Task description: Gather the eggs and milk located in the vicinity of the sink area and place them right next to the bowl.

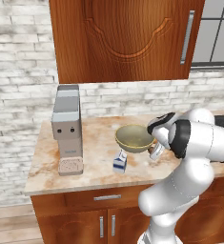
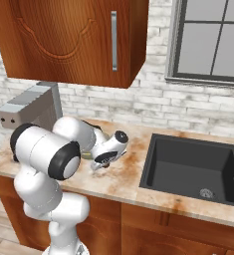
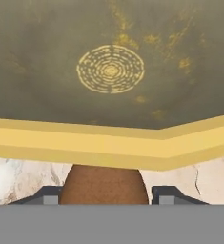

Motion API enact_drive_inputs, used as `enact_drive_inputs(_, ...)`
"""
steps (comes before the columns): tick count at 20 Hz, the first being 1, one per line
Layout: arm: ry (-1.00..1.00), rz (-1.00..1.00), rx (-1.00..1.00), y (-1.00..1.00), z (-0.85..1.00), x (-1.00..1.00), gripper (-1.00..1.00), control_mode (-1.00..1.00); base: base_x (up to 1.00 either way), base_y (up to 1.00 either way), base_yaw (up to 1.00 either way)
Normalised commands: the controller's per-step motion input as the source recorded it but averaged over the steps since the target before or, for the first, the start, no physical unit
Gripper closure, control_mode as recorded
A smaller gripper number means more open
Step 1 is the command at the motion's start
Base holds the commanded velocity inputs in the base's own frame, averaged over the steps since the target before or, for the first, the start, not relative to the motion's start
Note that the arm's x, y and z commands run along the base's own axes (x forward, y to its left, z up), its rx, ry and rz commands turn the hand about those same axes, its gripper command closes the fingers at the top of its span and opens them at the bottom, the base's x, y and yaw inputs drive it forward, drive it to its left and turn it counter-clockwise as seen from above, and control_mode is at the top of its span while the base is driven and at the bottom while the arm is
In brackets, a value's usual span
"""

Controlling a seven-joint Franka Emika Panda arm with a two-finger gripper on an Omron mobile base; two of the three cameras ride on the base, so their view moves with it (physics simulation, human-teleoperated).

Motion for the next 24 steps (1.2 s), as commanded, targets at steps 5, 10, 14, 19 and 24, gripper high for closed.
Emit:
enact_drive_inputs(5, -0.11, 0.00, 0.00, 0.00, 0.07, 0.00, -1.00, -1.00, 0.00, 0.00, 0.00)
enact_drive_inputs(10, -0.11, 0.00, 0.02, -0.05, 0.24, -0.01, -1.00, -1.00, 0.00, 0.00, 0.00)
enact_drive_inputs(14, -0.10, 0.00, 0.04, -0.14, 0.48, -0.08, -1.00, -1.00, 0.00, 0.00, 0.00)
enact_drive_inputs(19, -0.03, -0.04, 0.06, -0.15, 0.56, -0.18, -1.00, -1.00, 0.00, 0.00, 0.00)
enact_drive_inputs(24, 0.00, -0.20, 0.13, -0.02, 0.72, -0.29, -1.00, -1.00, 0.00, 0.00, 0.00)
